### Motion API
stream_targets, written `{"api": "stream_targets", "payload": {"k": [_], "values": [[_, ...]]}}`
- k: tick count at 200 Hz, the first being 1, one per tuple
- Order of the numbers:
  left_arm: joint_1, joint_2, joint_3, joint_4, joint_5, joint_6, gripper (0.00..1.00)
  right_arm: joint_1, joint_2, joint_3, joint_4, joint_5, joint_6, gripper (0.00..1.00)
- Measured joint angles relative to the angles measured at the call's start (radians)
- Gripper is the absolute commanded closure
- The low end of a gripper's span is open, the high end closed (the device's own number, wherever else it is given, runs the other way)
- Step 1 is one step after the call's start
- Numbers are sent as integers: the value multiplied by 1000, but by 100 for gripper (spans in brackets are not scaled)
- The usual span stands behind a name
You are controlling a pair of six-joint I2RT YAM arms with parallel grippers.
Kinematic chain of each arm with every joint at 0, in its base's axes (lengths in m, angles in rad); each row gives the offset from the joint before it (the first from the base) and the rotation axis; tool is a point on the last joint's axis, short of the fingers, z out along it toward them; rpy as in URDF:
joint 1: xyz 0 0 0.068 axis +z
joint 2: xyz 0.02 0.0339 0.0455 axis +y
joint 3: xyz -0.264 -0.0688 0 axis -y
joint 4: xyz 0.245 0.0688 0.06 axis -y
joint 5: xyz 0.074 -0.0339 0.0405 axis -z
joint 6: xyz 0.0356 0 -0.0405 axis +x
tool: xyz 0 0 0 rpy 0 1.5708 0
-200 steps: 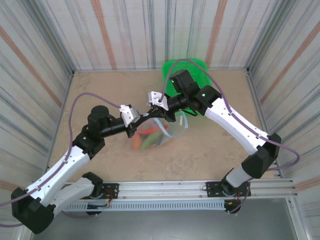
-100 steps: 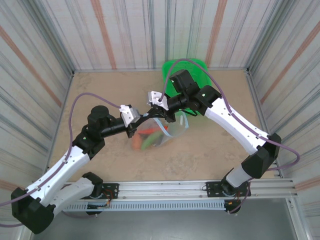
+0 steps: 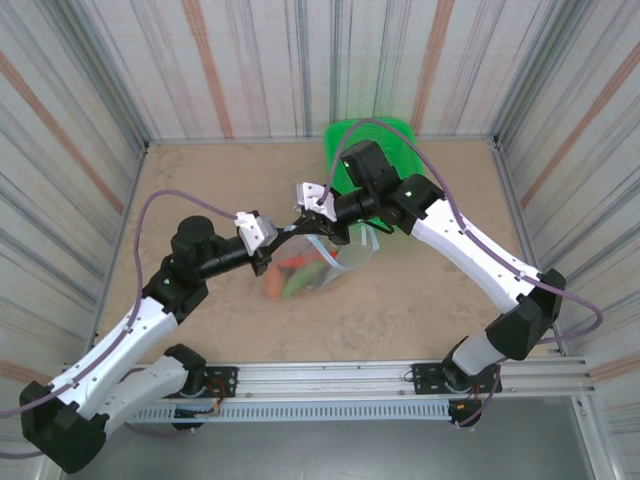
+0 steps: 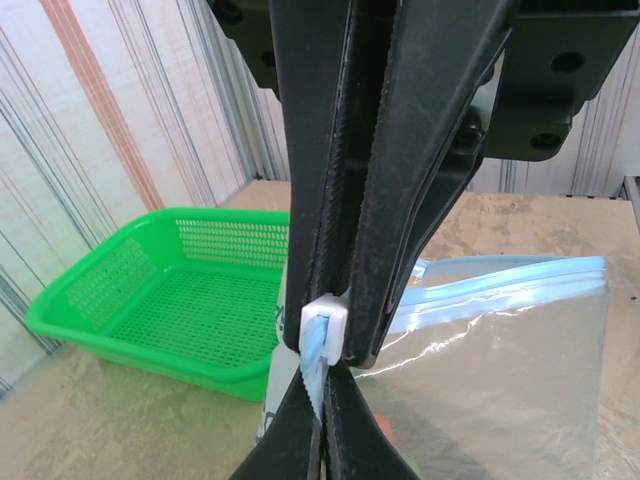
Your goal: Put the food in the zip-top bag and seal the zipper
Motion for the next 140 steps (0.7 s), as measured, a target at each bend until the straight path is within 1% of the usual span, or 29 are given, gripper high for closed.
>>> {"api": "stream_targets", "payload": {"k": [37, 102, 140], "values": [[0, -37, -27, 11, -35, 0, 100, -2, -23, -47, 33, 26, 21, 100], [0, -101, -63, 37, -107, 3, 100, -14, -31, -56, 40, 58, 49, 100], [0, -179, -116, 63, -188, 21, 100, -14, -48, -101, 75, 93, 76, 100]]}}
